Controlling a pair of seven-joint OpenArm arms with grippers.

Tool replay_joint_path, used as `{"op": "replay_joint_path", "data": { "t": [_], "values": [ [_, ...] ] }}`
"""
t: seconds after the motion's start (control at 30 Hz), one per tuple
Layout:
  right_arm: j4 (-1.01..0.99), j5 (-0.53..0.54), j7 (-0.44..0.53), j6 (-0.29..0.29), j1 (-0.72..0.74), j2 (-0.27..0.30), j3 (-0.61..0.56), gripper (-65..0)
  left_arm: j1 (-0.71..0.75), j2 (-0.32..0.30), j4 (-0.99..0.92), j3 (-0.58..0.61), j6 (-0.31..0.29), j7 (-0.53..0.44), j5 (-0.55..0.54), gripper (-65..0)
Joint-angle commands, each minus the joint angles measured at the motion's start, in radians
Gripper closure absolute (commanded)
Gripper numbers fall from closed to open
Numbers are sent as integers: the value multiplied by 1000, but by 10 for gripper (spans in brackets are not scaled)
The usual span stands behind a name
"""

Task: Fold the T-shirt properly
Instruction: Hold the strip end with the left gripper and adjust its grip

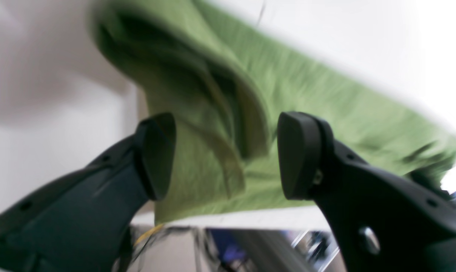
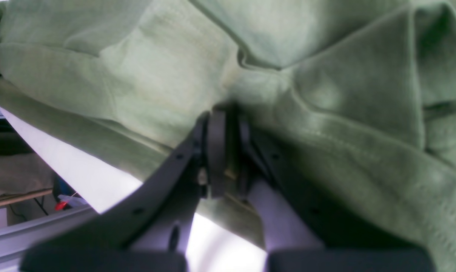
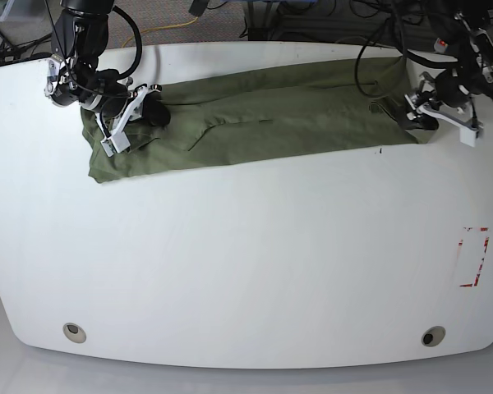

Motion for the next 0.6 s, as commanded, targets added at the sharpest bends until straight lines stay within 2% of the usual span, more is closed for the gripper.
{"op": "replay_joint_path", "data": {
  "t": [0.0,0.07,0.2,0.47,0.57],
  "values": [
    [8,-7,-2,-2,1,11,3,-35,-6,-31,12,-60,-15,-18,-65,-394],
    [8,-6,-2,-2,1,11,3,-35,-8,-35,11,-102,-53,-18,-77,-394],
    [8,-6,-2,-2,1,11,3,-35,-9,-35,11,-109,-90,-16,-22,-394],
    [8,-6,-2,-2,2,11,3,-35,-34,-25,9,-37,-89,-15,76,-396],
    [8,-6,-2,-2,5,11,3,-35,-37,0,9,-13,-89,-16,105,-396]
  ]
}}
